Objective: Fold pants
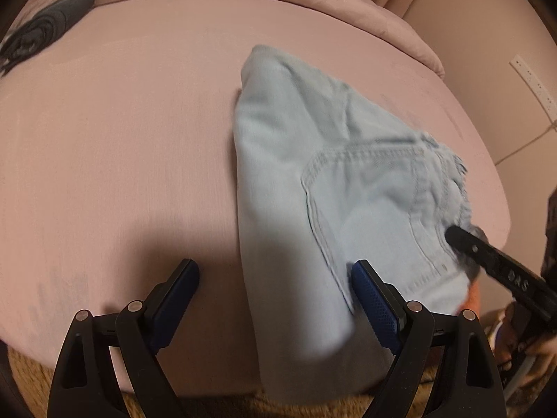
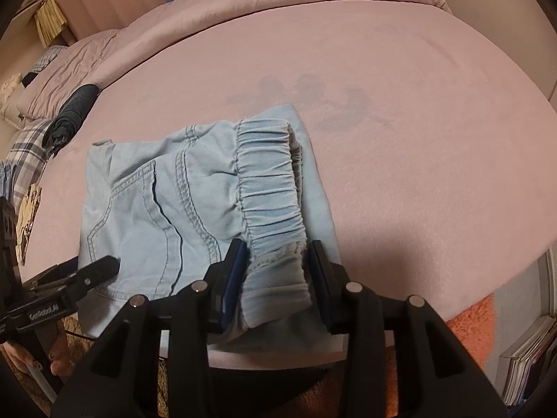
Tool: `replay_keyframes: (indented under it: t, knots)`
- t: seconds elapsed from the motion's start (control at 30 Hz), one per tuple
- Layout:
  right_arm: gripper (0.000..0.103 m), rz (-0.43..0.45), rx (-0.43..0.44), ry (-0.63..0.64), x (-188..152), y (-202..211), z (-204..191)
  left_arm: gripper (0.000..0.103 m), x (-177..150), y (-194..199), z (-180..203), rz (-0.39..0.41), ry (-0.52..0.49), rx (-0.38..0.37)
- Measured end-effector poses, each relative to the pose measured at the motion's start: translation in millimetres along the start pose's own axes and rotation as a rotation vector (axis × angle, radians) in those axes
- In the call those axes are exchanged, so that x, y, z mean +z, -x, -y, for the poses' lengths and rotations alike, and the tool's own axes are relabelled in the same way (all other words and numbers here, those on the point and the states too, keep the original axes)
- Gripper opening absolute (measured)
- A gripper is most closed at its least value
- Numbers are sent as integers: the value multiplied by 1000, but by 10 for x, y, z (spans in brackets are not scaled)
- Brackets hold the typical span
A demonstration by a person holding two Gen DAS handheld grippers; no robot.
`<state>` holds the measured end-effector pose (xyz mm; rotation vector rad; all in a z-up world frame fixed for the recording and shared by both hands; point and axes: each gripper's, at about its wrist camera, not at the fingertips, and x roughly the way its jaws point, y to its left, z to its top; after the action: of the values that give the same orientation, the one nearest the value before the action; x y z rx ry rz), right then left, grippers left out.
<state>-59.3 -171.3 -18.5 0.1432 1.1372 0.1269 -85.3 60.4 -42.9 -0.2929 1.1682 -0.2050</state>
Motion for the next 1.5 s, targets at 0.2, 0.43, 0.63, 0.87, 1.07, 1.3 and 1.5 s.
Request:
replay_keyframes:
  t: [0.2,0.43,0.63,0.87,1.07,1.3,1.5]
  knots:
    - [53,79,-7,-1,40,220,96,88,-71,313,-63,-3,-23,-73]
    - [77,35,120,-80,110,73,365,88,156,144,-140,-1,7,-141]
    - [80,-25,253,-109,17,-275,405,88,146,-4,22,20,-32,-61]
    - [56,-10,281,-76,86,-324,278,59,224,-65,272,39,-65,2]
    - [38,73,197,-7,37,-33,-30,21,158,246,311,101,-78,30]
    - [35,181,221,109,319,274,-337,21,471,614,344,221,-84,34]
    - [35,244,253,138,861,175,-534,22,935,683,217,313,-74,71]
